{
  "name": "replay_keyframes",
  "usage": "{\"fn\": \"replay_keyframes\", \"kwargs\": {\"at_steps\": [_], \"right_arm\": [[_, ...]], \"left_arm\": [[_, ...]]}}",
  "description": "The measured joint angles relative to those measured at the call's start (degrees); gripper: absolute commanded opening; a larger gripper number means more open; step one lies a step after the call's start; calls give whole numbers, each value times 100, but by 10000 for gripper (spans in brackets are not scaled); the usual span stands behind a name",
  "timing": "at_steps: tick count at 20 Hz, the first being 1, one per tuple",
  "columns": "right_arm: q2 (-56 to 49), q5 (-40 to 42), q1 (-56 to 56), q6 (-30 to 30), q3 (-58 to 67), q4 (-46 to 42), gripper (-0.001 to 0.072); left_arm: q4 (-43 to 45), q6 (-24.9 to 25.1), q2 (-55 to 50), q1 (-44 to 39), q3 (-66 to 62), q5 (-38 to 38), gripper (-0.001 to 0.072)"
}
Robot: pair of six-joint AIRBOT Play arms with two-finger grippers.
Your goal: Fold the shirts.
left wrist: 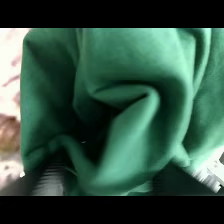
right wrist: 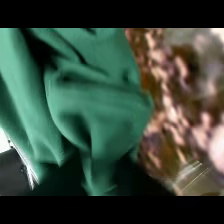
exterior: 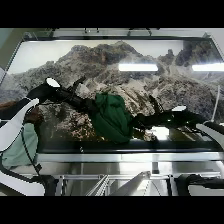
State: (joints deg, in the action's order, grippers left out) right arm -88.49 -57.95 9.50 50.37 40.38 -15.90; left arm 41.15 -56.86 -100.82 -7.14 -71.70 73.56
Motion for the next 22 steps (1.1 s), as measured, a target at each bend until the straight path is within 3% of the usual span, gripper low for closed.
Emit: {"fn": "replay_keyframes", "kwargs": {"at_steps": [6,12,16,19,20,21,22], "right_arm": [[247,-675,61,122,833,37,16],[2238,-1333,-811,732,2131,42,16],[3530,-1075,-1740,1093,2761,68,17],[3987,-920,-1902,1185,2896,-68,26],[4033,-890,-1834,1209,2911,-188,26],[4035,-855,-1733,1224,2911,-323,90],[4000,-835,-1591,1231,2900,-479,280]], "left_arm": [[-225,59,184,-11,-715,848,6],[-1036,-214,1744,459,-2238,1696,27],[-1180,-415,2747,1082,-3279,1665,31],[-1215,-463,3259,1351,-3362,1401,41],[-1215,-479,3355,1364,-3230,1379,185],[-1215,-483,3410,1344,-3047,1349,289],[-1209,-485,3436,1285,-2800,1346,289]]}}
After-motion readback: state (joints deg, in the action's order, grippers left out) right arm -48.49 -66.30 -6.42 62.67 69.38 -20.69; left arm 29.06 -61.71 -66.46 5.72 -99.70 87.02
